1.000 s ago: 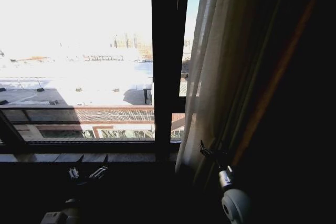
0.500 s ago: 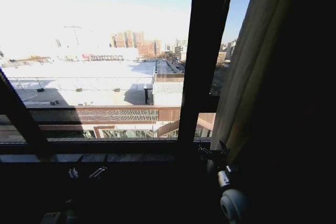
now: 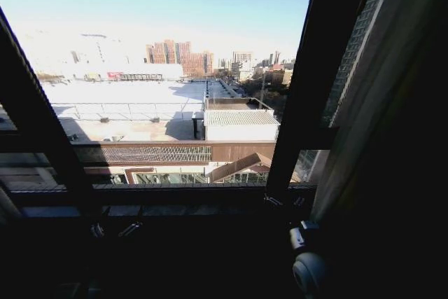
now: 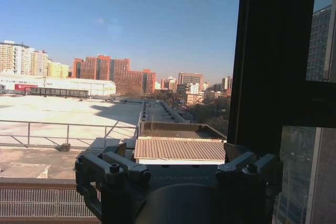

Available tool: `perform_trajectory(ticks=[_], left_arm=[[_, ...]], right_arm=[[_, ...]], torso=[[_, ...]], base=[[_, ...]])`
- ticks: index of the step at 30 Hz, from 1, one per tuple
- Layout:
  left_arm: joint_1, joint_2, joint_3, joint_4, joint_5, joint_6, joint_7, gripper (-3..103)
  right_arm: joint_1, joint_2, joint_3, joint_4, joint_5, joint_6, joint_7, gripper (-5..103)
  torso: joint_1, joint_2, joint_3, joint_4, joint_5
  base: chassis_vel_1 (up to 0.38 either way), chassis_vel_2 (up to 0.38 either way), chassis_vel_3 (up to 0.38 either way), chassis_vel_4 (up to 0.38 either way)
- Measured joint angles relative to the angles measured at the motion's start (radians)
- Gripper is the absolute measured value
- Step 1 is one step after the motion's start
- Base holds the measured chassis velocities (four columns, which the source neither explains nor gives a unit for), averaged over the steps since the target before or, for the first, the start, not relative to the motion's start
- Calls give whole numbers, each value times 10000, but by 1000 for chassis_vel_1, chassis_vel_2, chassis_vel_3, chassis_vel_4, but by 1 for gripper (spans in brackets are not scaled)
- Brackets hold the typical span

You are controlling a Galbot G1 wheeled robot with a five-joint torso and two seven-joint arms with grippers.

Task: Open the curtains by pulling them apart, changing their state from closed to fully open.

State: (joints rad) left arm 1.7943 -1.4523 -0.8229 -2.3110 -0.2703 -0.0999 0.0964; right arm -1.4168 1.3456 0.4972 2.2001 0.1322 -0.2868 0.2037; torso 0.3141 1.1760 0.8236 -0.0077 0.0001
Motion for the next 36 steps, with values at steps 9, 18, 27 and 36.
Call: perform_trajectory(ticks=[9,18,27,36], left_arm=[[15,-7,-21,-21,-21,42,-5,100],[65,-62,-34,-94,-26,39,-8,100],[82,-74,-54,-101,-33,13,-10,100],[87,-91,-61,-105,-28,-13,-9,100]], right_arm=[[38,10,15,-32,5,0,0,100],[30,36,10,-5,10,2,0,100],[16,61,-22,-25,-20,29,-56,100],[15,59,-11,-86,-110,88,-185,100]], torso=[[-2,1,-1,0,2],[-1,1,0,0,1],[0,0,0,0,-1],[-3,1,-1,0,-1]], base=[[363,345,-364,-355],[348,361,-351,-355],[353,361,-353,-346],[359,363,-356,-356]])
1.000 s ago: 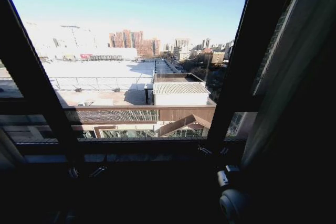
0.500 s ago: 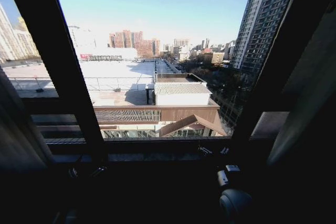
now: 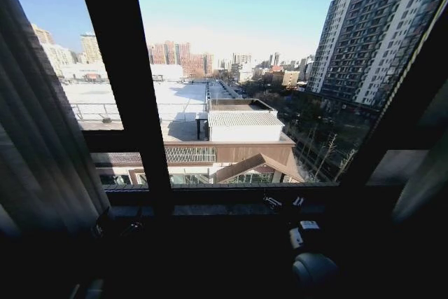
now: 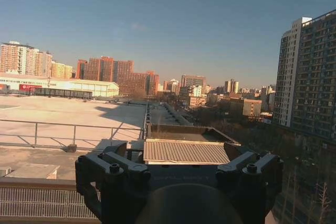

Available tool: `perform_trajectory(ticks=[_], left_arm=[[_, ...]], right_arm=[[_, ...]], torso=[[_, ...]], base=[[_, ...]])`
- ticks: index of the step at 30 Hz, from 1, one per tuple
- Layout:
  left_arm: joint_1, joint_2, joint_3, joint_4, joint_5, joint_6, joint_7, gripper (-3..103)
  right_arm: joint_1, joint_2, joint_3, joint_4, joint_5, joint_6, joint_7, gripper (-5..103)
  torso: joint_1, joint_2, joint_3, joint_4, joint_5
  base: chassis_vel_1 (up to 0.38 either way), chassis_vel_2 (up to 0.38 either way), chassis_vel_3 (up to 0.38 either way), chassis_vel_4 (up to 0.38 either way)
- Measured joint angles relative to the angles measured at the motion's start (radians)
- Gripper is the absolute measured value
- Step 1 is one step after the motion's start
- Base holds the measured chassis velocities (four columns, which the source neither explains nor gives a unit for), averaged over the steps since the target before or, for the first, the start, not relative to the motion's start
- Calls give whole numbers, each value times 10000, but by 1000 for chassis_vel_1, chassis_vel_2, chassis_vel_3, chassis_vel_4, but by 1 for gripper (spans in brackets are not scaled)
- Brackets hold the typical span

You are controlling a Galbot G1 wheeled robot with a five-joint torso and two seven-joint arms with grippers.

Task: Open the curtains by pulling them apart, changing their state from closed to fully open.

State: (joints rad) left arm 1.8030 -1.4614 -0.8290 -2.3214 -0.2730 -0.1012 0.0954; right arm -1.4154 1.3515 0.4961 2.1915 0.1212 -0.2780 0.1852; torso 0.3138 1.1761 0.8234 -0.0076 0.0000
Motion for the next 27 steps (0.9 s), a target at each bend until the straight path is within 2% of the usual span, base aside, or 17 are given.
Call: perform_trajectory(ticks=[27], left_arm=[[-32,-24,80,45,94,7,14,100]], right_arm=[[149,-8,-41,-364,46,423,-104,100]], torso=[[5,-2,2,0,2]], base=[[294,398,-297,-394]])
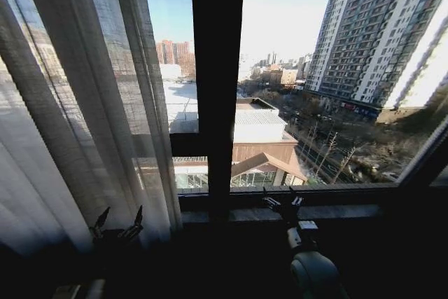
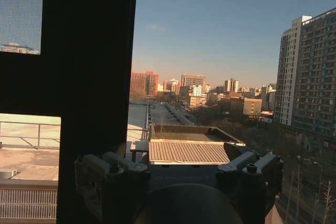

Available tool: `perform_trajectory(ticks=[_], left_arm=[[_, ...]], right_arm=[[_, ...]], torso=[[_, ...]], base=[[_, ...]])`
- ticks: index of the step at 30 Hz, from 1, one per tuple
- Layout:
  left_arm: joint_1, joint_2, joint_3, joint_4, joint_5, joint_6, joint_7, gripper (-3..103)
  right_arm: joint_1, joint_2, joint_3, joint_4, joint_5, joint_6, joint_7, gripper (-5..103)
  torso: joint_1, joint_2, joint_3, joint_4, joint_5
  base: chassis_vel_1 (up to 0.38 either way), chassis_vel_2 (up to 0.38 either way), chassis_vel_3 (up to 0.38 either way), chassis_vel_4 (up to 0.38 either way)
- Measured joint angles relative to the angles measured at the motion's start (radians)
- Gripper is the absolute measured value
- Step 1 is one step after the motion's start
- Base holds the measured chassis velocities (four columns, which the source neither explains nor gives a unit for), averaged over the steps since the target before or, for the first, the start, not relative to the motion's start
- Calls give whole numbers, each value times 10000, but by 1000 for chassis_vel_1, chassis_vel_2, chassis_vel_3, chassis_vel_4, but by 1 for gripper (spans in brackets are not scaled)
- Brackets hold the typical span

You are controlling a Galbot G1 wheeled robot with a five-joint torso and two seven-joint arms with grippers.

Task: Open the curtains by pulling them apart, changing their state from closed to fully open.

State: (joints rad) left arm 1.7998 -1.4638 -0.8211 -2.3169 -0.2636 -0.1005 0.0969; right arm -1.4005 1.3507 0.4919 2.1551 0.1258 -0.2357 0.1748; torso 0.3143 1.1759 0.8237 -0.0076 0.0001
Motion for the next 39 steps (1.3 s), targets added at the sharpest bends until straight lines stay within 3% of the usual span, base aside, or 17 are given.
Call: perform_trajectory(ticks=[16,28,39], left_arm=[[-1118,326,631,979,251,504,-11,100],[-3728,1040,1995,2283,543,1715,-1131,100],[-5211,1527,2516,3063,332,2497,-1615,100]], right_arm=[[179,-43,-69,-180,16,5,54,100],[83,-65,120,-161,12,133,93,100],[254,-20,150,-330,21,156,110,100]], torso=[[-7,2,-1,-2,7],[-2,0,0,-2,3],[-2,0,0,-1,-1]], base=[[43,36,-38,-52],[0,0,0,0],[0,0,0,0]])
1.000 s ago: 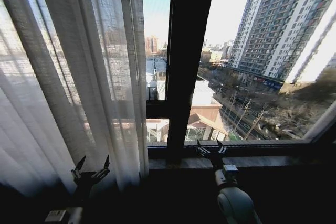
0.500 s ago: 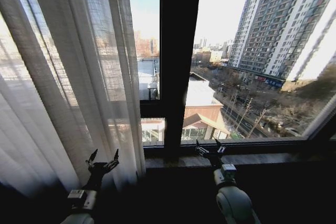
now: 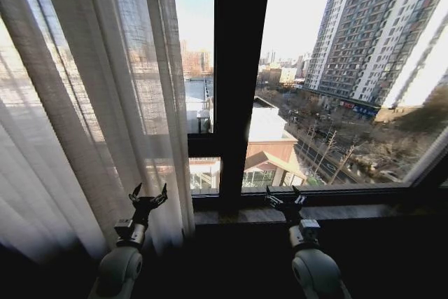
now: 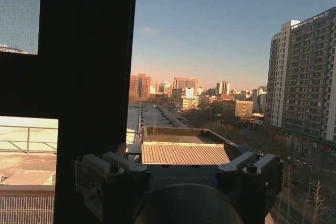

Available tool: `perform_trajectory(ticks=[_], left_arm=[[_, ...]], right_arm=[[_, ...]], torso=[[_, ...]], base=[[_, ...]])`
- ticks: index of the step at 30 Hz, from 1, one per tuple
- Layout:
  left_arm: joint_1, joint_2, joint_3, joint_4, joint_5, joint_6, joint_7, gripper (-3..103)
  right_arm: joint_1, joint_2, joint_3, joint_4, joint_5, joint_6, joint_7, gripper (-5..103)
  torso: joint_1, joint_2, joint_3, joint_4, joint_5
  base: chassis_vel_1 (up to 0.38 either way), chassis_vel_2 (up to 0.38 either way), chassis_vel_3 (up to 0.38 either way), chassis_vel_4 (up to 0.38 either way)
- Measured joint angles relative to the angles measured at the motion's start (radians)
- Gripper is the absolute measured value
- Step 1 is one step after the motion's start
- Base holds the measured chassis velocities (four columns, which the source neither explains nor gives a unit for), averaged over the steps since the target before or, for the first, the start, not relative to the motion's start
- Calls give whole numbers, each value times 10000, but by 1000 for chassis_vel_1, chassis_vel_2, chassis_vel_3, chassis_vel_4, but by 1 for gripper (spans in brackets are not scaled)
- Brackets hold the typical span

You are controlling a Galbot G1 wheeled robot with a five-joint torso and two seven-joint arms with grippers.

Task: Open the curtains by pulling them apart, changing their state from closed to fully open.

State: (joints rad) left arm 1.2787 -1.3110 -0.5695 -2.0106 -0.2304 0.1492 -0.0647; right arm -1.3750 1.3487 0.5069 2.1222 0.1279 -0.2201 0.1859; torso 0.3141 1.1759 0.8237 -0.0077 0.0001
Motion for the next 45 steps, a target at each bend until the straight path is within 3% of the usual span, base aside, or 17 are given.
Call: perform_trajectory(ticks=[4,13,15,25,28,30,36,37,40,42,45], left_arm=[[-560,244,51,237,-254,363,-200,100],[-1065,440,450,691,-299,531,-187,100],[-1067,510,663,746,-287,625,139,100],[-1503,923,1009,1114,-462,808,636,100],[-1989,1040,1178,1568,-690,841,455,87],[-2026,1073,1223,1584,-722,847,447,87],[-1999,1066,1302,1526,-767,864,445,60],[-1999,1066,1302,1526,-767,864,445,60],[-1871,1008,1256,1443,-774,866,452,43],[-1835,995,1237,1417,-775,866,454,43],[-1787,987,1181,1374,-778,866,458,28]], right_arm=[[163,-14,-96,-168,4,3,2,100],[255,-22,-43,-350,25,46,2,100],[267,-18,-19,-440,28,138,2,100],[309,1,24,-640,41,262,1,100],[340,29,39,-770,47,354,1,100],[356,29,39,-785,49,358,1,100],[438,21,5,-829,58,265,103,100],[438,21,5,-829,58,265,103,100],[451,24,-40,-830,52,215,181,100],[461,25,-52,-831,51,210,192,100],[505,17,-94,-842,0,179,219,100]], torso=[[-1,0,0,0,3],[0,0,0,0,2],[-1,1,-1,0,2],[-1,0,0,0,1],[-2,1,-1,0,1],[-2,1,-1,0,2],[-2,1,-1,0,2],[-2,1,-1,0,2],[-2,1,-1,0,2],[-2,1,-1,0,2],[-2,1,-1,1,2]], base=[[0,0,0,0],[0,0,0,0],[0,0,0,0],[0,0,0,0],[0,0,0,0],[0,0,0,0],[0,0,0,0],[0,0,0,0],[0,0,0,0],[0,0,0,0],[0,0,0,0]])
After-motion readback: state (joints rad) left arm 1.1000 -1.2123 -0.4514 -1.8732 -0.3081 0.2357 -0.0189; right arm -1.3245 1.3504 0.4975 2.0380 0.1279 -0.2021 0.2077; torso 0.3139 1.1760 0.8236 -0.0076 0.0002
